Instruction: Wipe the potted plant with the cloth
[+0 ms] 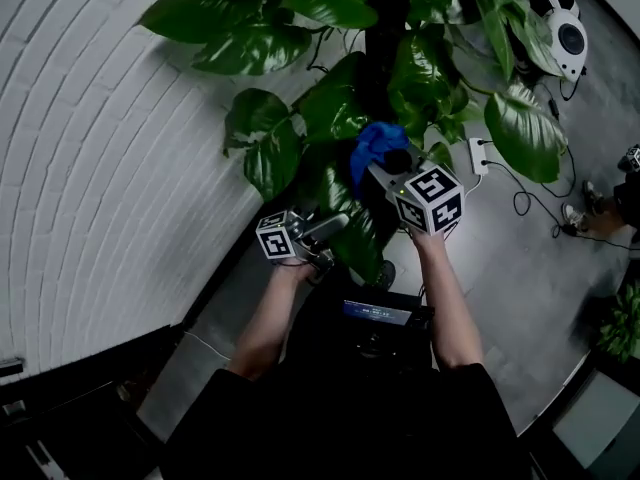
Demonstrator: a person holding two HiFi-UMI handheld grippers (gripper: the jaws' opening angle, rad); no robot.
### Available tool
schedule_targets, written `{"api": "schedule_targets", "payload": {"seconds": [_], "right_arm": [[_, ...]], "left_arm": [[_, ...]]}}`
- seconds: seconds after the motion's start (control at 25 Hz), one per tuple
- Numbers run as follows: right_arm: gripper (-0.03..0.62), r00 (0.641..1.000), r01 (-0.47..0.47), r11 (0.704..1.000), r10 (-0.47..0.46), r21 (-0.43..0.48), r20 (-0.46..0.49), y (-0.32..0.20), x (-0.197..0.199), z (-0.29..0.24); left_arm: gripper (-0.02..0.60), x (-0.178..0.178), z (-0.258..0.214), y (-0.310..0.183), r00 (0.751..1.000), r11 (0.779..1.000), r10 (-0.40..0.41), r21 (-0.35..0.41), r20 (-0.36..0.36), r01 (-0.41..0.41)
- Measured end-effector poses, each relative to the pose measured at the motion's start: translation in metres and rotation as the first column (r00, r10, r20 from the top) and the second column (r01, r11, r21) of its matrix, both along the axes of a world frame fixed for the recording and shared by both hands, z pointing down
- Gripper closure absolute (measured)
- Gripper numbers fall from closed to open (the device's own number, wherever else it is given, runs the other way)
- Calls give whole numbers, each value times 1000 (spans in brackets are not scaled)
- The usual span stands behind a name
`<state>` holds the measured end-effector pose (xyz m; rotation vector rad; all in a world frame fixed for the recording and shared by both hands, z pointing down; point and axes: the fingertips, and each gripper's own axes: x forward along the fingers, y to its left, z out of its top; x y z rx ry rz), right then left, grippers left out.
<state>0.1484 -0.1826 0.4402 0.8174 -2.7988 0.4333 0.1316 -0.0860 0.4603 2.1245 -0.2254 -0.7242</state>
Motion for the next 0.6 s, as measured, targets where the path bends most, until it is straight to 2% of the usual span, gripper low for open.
{"api": "schedule_targets", "payload": {"seconds": [0.32, 0.6], "right_arm": [[487, 995, 52, 996, -58, -75, -75, -4, -26, 27], [487, 996, 56, 993, -64, -108, -67, 29, -9, 34]], "left_arm": [[213, -5, 3, 0, 997, 998, 56, -20, -59, -57], [213, -13, 2, -4, 983, 996, 42, -66, -179, -55]]}}
